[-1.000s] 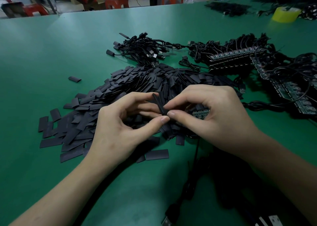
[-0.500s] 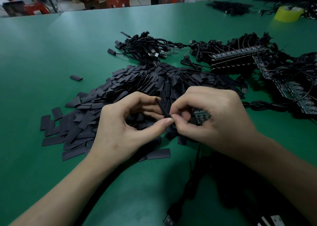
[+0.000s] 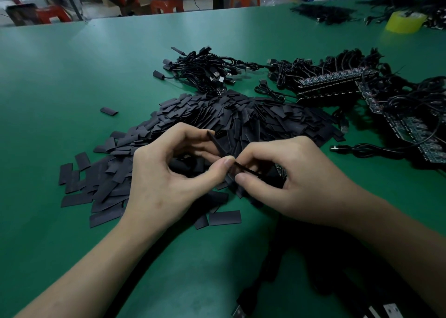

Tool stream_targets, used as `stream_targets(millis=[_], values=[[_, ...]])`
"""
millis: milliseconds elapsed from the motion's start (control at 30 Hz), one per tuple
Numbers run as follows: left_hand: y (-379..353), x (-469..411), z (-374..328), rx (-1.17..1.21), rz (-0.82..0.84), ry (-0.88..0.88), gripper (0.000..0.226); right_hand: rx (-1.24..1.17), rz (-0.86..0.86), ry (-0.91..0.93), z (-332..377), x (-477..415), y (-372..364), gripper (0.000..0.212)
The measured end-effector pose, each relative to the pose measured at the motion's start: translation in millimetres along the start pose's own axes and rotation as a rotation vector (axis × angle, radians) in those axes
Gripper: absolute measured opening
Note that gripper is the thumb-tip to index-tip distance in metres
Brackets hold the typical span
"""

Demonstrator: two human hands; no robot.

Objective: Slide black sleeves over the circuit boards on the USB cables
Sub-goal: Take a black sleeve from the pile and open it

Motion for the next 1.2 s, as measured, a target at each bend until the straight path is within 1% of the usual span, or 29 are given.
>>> stream_targets(millis=[100, 200, 300, 400, 500, 567, 633, 700, 833, 967, 1067, 1200], values=[[7.3, -2.9, 4.9, 0.037, -0.065, 0.024, 0.03, 0.065, 0.042, -0.025, -2.9, -0.6, 1.7, 0.029], [20.4, -6.9, 11.2, 0.08, -0.171, 0.052, 0.029, 0.203, 0.12, -0.048, -9.1, -0.9, 3.1, 0.042], [28.1, -8.5, 14.5, 0.092, -0.23, 0.063, 0.027, 0.236, 0.149, -0.07, -15.5, -0.5, 2.7, 0.037], [30.8, -7.1, 9.8, 0.077, -0.246, 0.023, 0.024, 0.195, 0.059, -0.077, -17.0, -0.8, 9.9, 0.034], [32.2, -2.8, -3.3, 0.065, -0.219, -0.098, 0.031, 0.122, -0.055, -0.042, -13.5, -1.1, 21.3, 0.025], [29.1, 0.5, -10.2, 0.046, -0.173, -0.17, 0.037, 0.087, -0.095, 0.037, -5.4, -1.7, 26.2, 0.025], [23.8, 2.2, -12.8, 0.047, -0.122, -0.192, 0.04, 0.059, -0.134, 0.15, 6.9, -1.3, 28.5, 0.03], [18.2, 3.8, -15.7, 0.032, -0.076, -0.211, 0.041, 0.013, -0.188, 0.239, 19.9, -0.2, 28.8, 0.029], [8.2, 6.8, -20.3, -0.046, 0.003, -0.251, 0.044, 0.052, -0.327, 0.328, 36.1, 1.2, 32.4, 0.014], [-0.8, 7.7, -22.0, -0.105, 0.056, -0.262, 0.041, 0.129, -0.336, 0.351, 37.5, 2.8, 34.2, 0.011], [-2.2, 6.9, -20.3, -0.098, 0.063, -0.236, 0.037, 0.182, -0.321, 0.353, 36.4, 3.5, 34.4, 0.008], [-3.3, 7.0, -18.4, -0.1, 0.077, -0.211, 0.038, 0.217, -0.306, 0.368, 36.0, 3.0, 34.5, 0.006]])
Point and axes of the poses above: each hand's wrist, its own x-axis away from the middle knuckle, its own y-axis out of the back of the hand, z = x × y, the point moved 8 cm from there along -x, towards the middle knuckle, and after that the axes turned 13 degrees about y, right-handed, at the moved point
